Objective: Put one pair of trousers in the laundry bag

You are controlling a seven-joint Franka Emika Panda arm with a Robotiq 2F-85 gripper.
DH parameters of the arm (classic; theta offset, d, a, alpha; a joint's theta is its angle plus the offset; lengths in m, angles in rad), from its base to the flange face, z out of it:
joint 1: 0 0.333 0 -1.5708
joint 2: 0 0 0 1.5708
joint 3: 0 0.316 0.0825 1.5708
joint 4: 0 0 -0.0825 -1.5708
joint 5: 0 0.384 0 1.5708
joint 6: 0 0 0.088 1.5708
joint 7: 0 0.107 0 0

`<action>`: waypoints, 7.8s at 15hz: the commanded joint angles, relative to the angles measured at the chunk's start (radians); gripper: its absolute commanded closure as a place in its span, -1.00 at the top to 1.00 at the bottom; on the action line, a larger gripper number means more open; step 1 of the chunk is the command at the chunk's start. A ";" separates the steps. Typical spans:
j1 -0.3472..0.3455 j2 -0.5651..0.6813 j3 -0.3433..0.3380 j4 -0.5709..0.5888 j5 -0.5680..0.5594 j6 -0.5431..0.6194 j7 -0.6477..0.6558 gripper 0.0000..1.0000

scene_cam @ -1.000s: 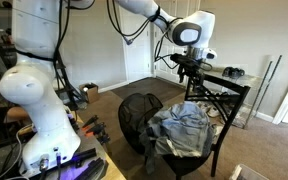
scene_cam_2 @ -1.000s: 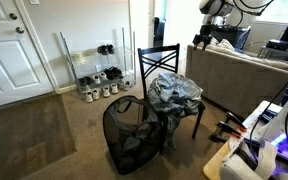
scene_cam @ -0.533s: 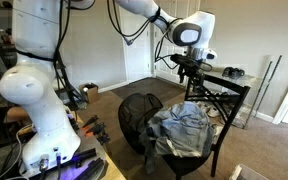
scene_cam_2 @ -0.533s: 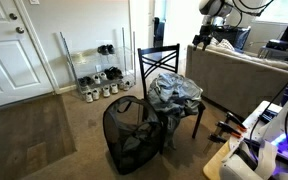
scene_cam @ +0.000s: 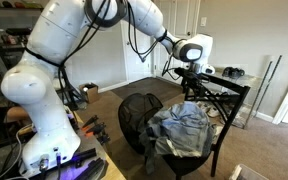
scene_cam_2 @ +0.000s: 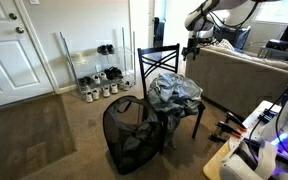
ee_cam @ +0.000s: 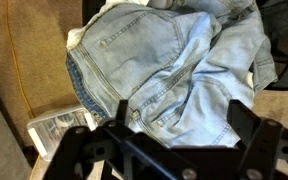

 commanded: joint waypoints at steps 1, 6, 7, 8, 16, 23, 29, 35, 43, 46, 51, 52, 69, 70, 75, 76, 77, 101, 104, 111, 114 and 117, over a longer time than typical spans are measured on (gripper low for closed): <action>0.010 0.151 -0.007 0.178 -0.053 -0.046 0.099 1.00; 0.010 0.318 -0.014 0.389 -0.093 -0.140 0.200 1.00; 0.007 0.344 -0.011 0.428 -0.094 -0.164 0.205 1.00; 0.002 0.359 -0.005 0.455 -0.090 -0.189 0.201 1.00; 0.008 0.367 -0.009 0.460 -0.073 -0.181 0.172 1.00; -0.002 0.478 0.012 0.570 -0.074 -0.132 0.213 1.00; 0.000 0.650 0.042 0.727 -0.063 -0.110 0.272 1.00; -0.011 0.780 0.058 0.869 -0.056 -0.115 0.321 1.00; -0.028 0.782 0.061 0.826 -0.059 -0.069 0.379 1.00; -0.032 0.783 0.064 0.823 -0.058 -0.050 0.378 1.00; -0.031 0.784 0.065 0.807 -0.060 -0.044 0.372 1.00; -0.033 0.785 0.068 0.803 -0.059 -0.047 0.368 1.00; -0.036 0.787 0.085 0.803 -0.053 -0.024 0.357 -0.93; -0.036 0.787 0.081 0.811 -0.055 -0.027 0.362 -0.95; -0.045 0.751 0.091 0.807 -0.058 -0.028 0.314 -0.93; -0.049 0.731 0.095 0.794 -0.057 -0.026 0.295 -0.93; -0.051 0.719 0.095 0.788 -0.056 -0.026 0.288 -0.93; 0.082 0.467 -0.010 0.597 -0.167 0.169 0.228 -0.71; 0.088 0.443 -0.015 0.557 -0.169 0.180 0.228 -0.71; 0.088 0.441 -0.016 0.553 -0.169 0.182 0.228 -0.71; 0.103 0.413 -0.009 0.513 -0.170 0.219 0.227 -0.93; 0.139 0.370 0.008 0.455 -0.185 0.290 0.200 -0.93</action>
